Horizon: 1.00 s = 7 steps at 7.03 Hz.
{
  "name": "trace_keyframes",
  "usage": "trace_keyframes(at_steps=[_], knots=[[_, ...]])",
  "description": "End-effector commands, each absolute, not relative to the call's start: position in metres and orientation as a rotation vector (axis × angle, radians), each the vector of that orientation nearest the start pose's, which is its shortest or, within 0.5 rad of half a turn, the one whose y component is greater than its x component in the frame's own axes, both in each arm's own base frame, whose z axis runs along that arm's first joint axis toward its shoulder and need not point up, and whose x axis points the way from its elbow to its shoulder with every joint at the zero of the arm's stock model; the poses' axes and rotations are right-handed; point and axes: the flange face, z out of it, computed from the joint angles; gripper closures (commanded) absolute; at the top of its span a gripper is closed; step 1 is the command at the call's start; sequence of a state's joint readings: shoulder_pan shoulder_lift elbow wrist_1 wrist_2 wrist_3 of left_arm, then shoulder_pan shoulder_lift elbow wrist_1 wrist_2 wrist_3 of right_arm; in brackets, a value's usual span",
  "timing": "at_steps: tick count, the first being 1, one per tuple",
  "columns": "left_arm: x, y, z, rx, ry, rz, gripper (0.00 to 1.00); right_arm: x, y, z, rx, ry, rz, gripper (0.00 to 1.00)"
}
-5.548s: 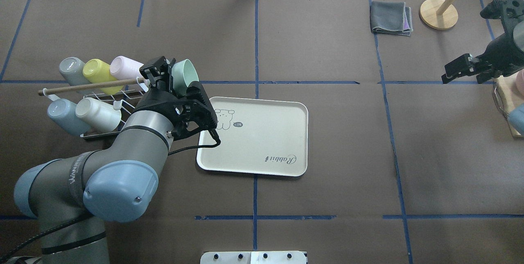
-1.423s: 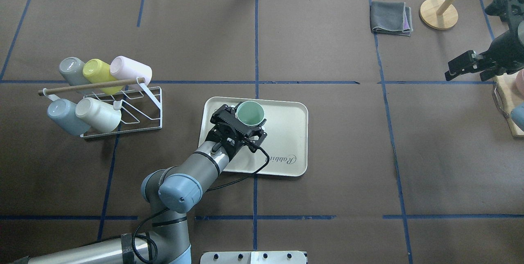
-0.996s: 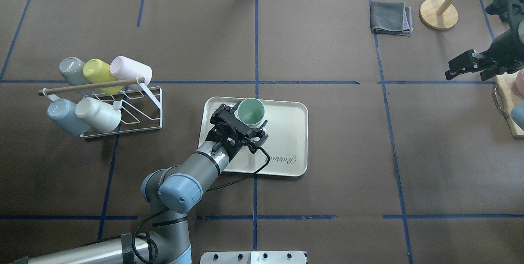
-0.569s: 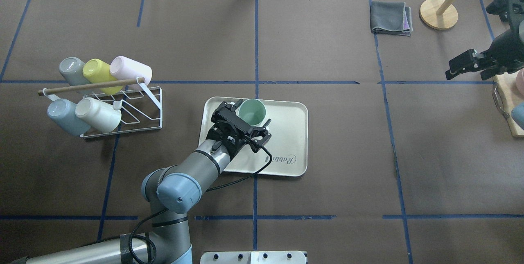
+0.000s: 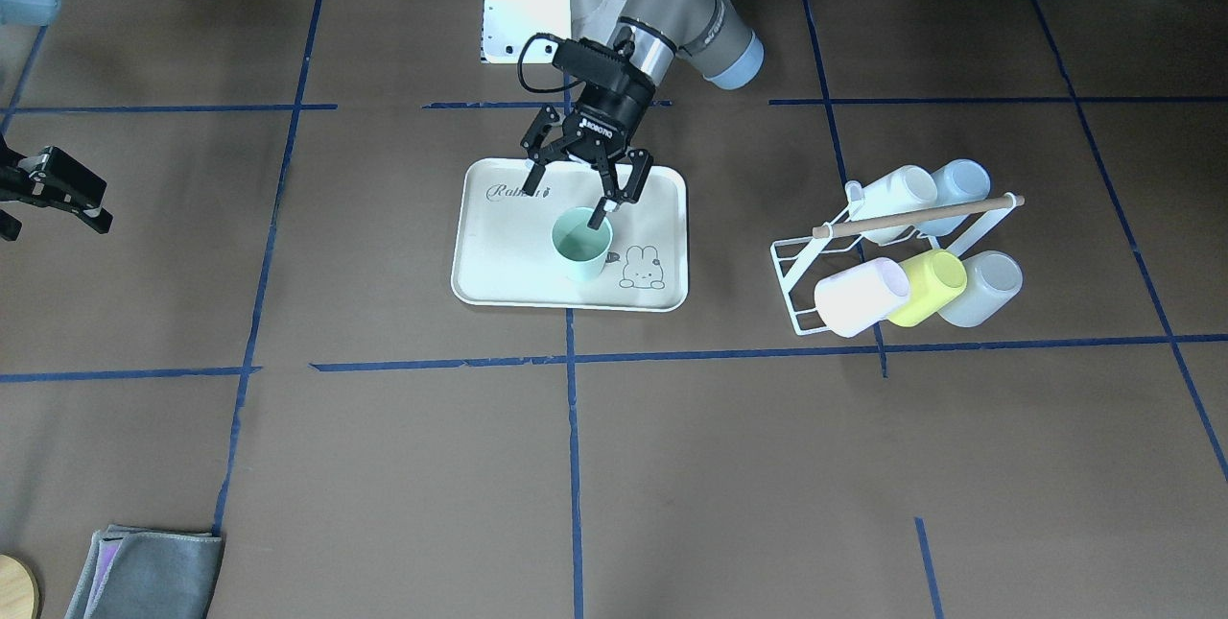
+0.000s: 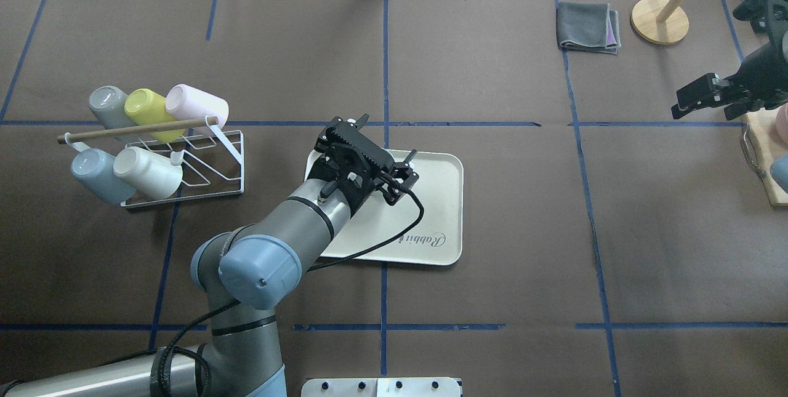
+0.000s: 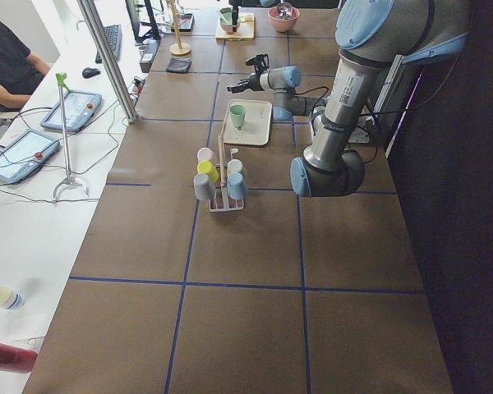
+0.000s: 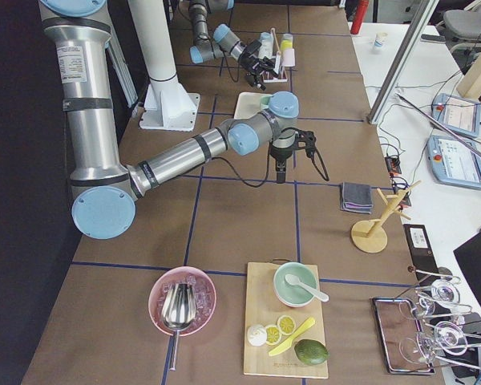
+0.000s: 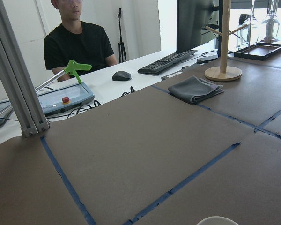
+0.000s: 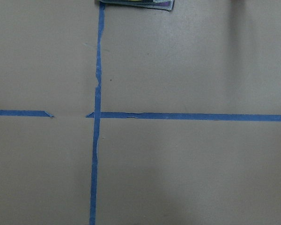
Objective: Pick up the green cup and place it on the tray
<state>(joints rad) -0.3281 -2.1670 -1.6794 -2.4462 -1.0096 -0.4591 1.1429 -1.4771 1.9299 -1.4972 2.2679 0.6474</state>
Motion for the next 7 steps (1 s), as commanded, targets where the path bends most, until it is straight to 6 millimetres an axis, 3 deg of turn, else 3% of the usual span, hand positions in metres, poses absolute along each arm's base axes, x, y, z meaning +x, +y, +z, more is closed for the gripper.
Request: trace_keyframes(at_steps=[1,2,3,5,6,7], knots=[[0.458,-0.419,0.177,1.317,0.841,0.181,0.00,-0.146,-0.501,0.430,0.089,-0.841,0.029,0.00],[0.426,-0.452,0.192,1.287,0.844,0.177,0.00,-0.142,-0.502,0.431,0.091,-0.841,0.031,0.00],[0.381,-0.491,0.214,1.205,0.869,0.164,0.00,-0.139,-0.502,0.430,0.091,-0.844,0.036,0.00],[0.248,-0.570,0.249,0.995,0.921,0.221,0.00,-0.124,-0.504,0.431,0.079,-0.875,0.053,0.00],[0.181,-0.586,0.286,0.891,0.919,0.195,0.00,-0.120,-0.505,0.432,0.080,-0.874,0.061,0.00],[0.130,-0.592,0.331,0.793,0.912,0.167,0.00,-0.116,-0.509,0.436,0.077,-0.875,0.068,0.00]])
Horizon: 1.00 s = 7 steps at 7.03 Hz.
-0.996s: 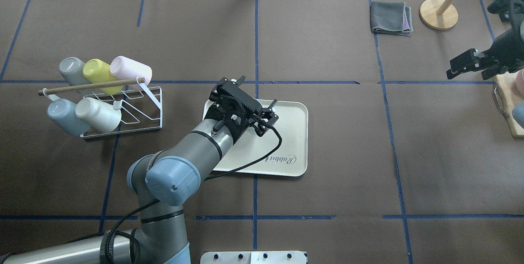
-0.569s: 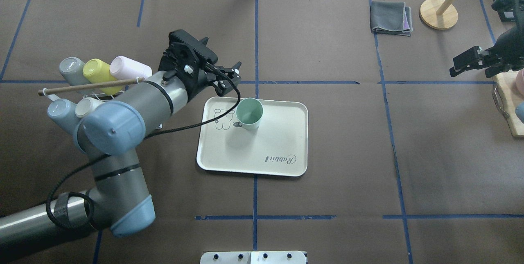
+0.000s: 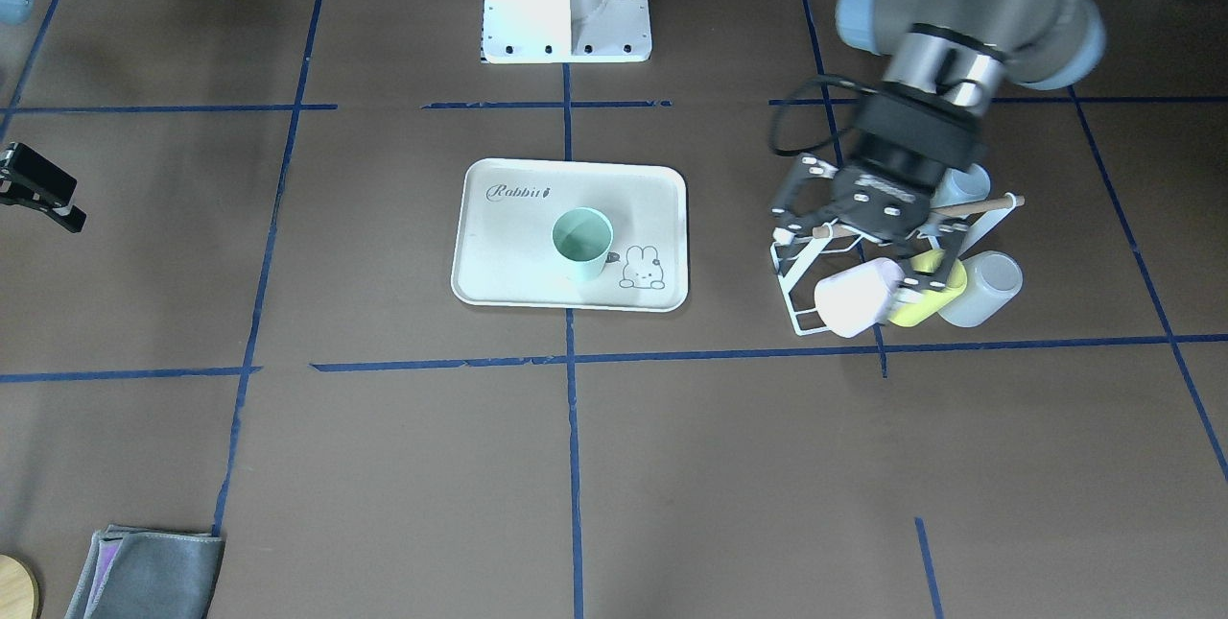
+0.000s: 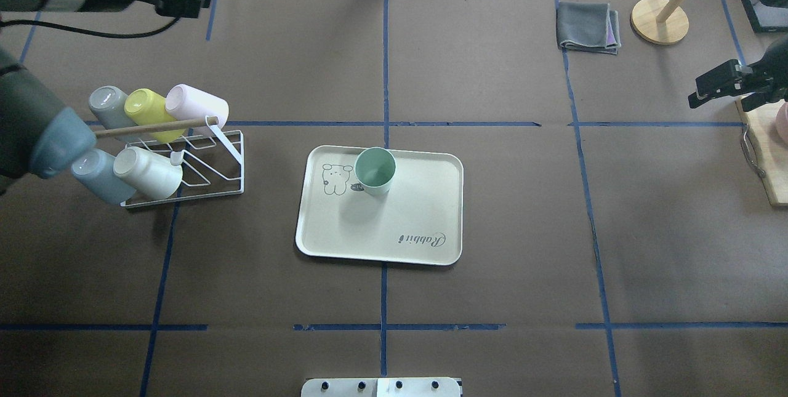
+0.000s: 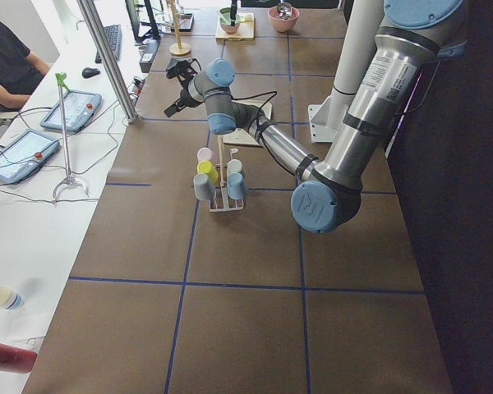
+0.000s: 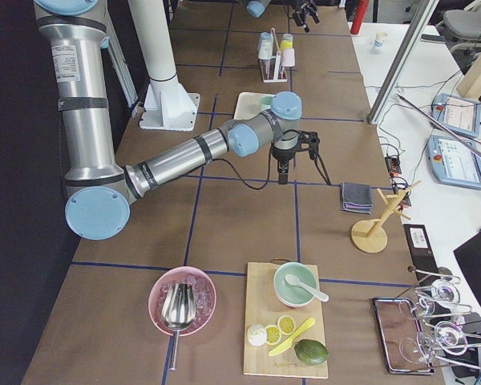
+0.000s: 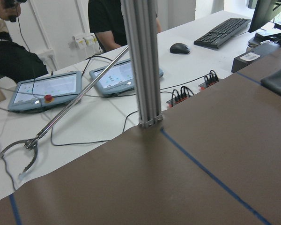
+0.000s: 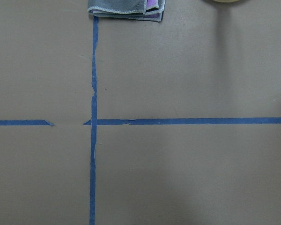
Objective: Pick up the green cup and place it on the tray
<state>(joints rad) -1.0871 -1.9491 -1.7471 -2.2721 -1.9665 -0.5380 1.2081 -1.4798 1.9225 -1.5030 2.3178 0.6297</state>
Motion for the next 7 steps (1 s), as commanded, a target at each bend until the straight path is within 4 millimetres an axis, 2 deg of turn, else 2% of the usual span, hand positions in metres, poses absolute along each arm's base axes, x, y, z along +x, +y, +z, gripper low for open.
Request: trace_keyframes(at_steps=[1,3,4,5,6,7], knots=[[0.093,-0.593,0.362,0.709,0.902,0.131,0.00,-0.117,-0.512,0.444,0.055,-0.891,0.066,0.00],[0.050,-0.603,0.394,0.564,0.813,0.109,0.00,-0.097,-0.519,0.455,0.087,-0.885,0.025,0.00],[0.039,-0.599,0.414,0.437,0.827,0.064,0.00,-0.090,-0.522,0.461,0.093,-0.884,0.015,0.00],[0.009,-0.595,0.441,0.342,0.856,0.023,0.00,-0.076,-0.525,0.466,0.112,-0.881,0.005,0.00],[-0.031,-0.579,0.482,0.343,0.873,0.078,0.00,-0.059,-0.529,0.475,0.118,-0.890,-0.003,0.00],[-0.050,-0.561,0.541,0.317,0.857,0.143,0.00,-0.044,-0.533,0.495,0.114,-0.904,-0.022,0.00]])
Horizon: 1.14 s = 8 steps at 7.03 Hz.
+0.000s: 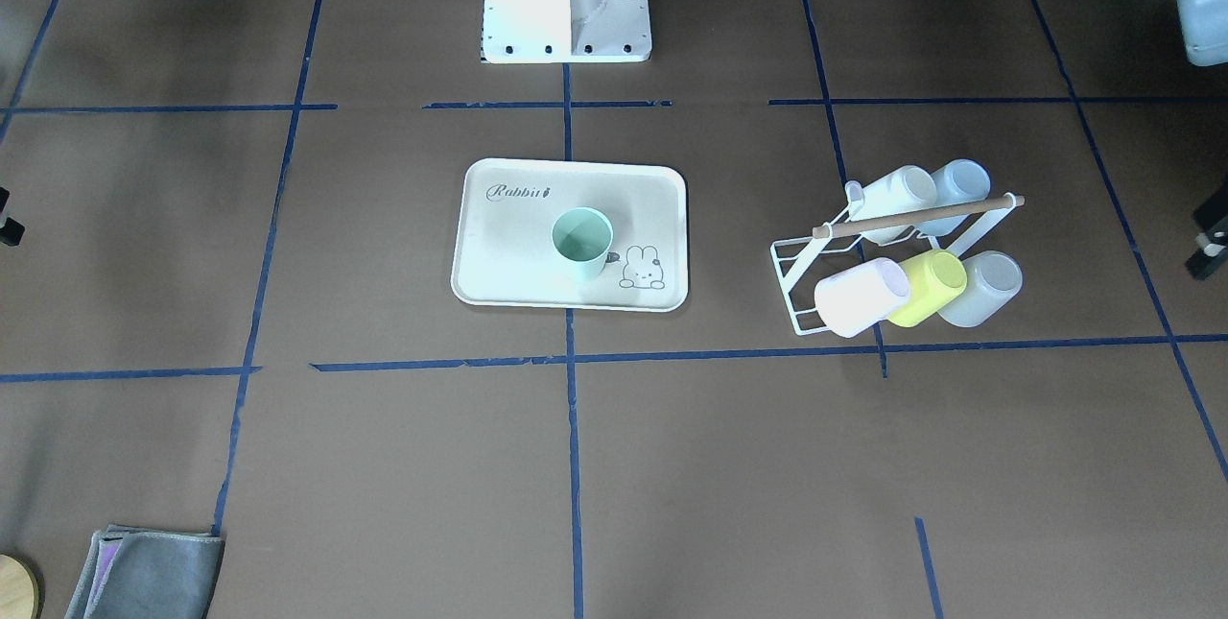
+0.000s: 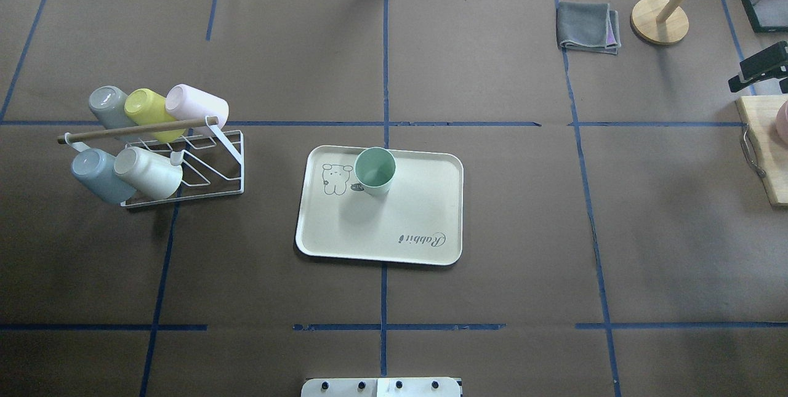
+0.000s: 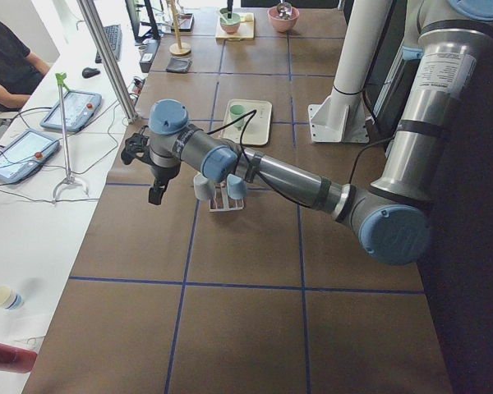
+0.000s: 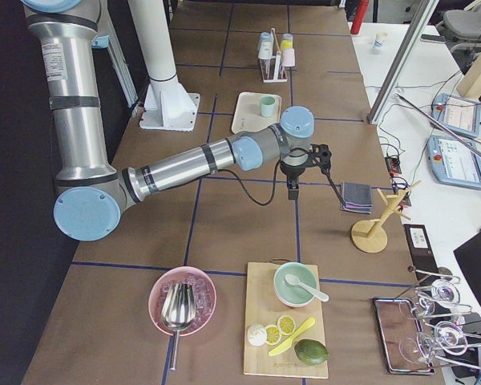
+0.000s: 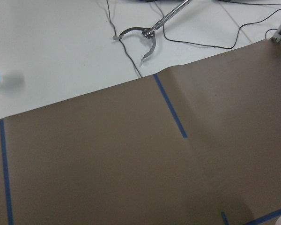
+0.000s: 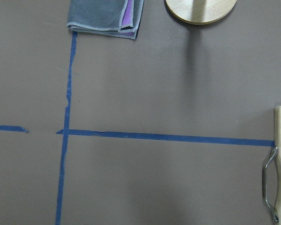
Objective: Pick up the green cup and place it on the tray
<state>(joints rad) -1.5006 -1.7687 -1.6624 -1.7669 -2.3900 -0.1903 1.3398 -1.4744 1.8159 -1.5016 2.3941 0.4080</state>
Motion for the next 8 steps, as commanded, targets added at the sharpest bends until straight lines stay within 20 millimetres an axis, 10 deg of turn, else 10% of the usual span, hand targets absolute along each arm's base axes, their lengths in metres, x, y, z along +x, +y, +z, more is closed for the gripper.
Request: trace_keyframes(at_steps=[1,3,5,8], knots=[[-0.068,-0.556,0.589,0.258,0.854,0.109,0.00,-0.019,-0.537,0.521,0.126,-0.896,-0.050,0.00],[-0.067,-0.551,0.641,0.106,0.855,0.037,0.00,0.039,-0.535,0.592,0.126,-0.873,-0.087,0.00],[-0.068,-0.547,0.650,0.089,0.850,0.033,0.00,0.064,-0.501,0.638,0.036,-0.869,-0.038,0.00],[-0.068,-0.532,0.661,0.029,0.863,0.005,0.00,0.074,-0.487,0.647,0.031,-0.869,-0.001,0.00]])
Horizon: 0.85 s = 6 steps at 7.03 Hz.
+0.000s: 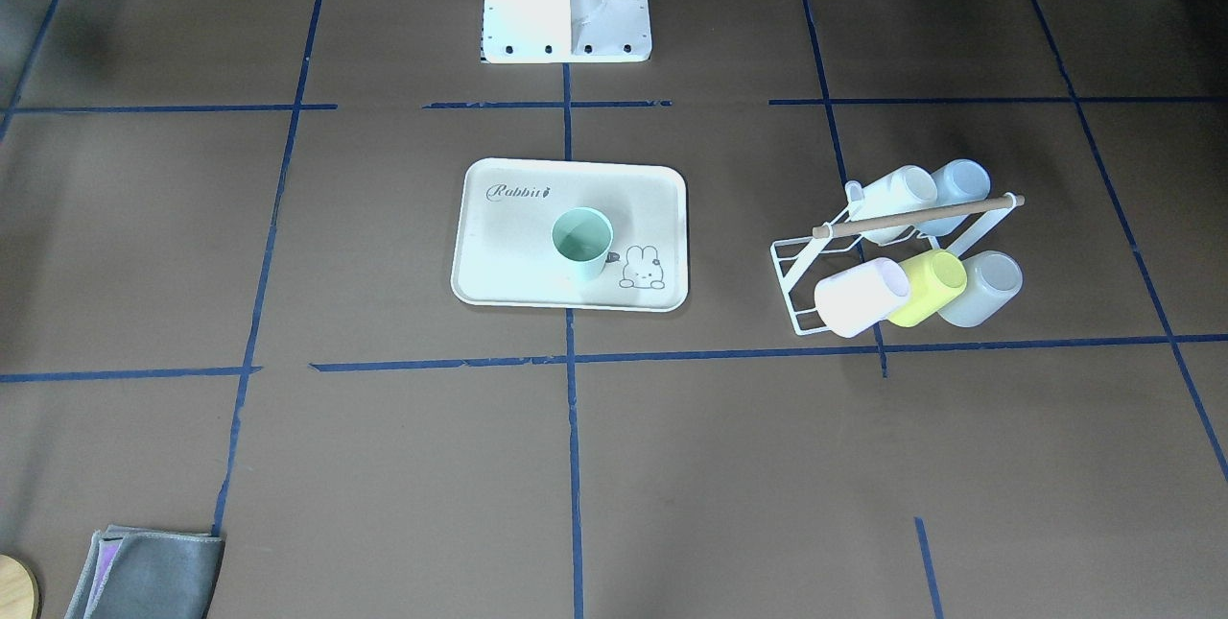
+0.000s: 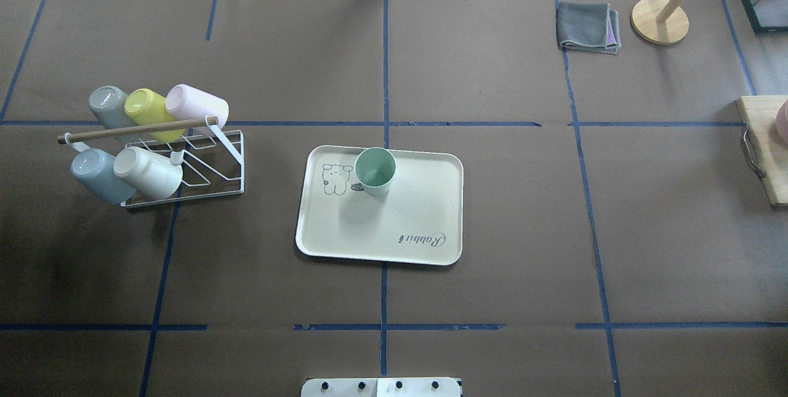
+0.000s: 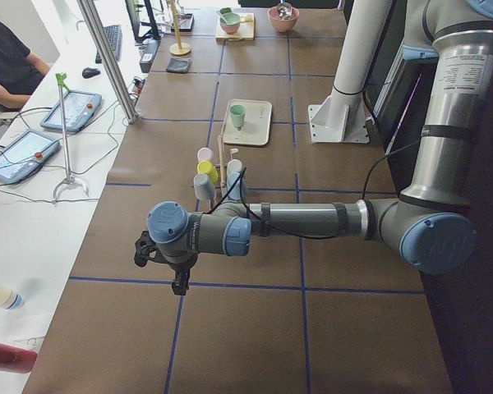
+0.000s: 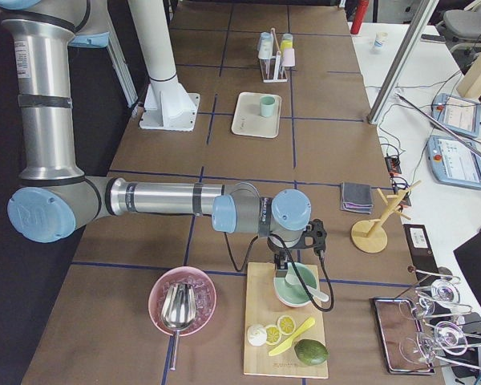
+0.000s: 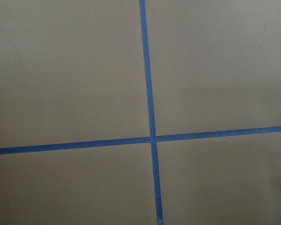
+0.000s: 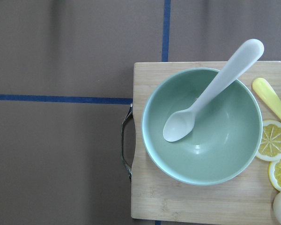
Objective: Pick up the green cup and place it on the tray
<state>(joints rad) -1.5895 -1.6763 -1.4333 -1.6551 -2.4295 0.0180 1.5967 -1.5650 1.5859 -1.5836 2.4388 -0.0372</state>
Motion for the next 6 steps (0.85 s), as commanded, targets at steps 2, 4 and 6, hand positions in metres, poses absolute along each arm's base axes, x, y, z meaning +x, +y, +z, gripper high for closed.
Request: trace_keyframes(at_steps=[2,4,6], knots=[[-0.068,-0.524,0.662,0.022,0.859,0.034,0.00,0.077,-0.480,0.658,0.011,-0.865,0.021,0.00],[-0.072,-0.517,0.645,-0.021,0.863,0.107,0.00,0.078,-0.474,0.663,-0.002,-0.870,0.030,0.00],[-0.106,-0.497,0.657,-0.056,0.866,0.093,0.00,0.078,-0.473,0.663,0.001,-0.869,0.028,0.00]])
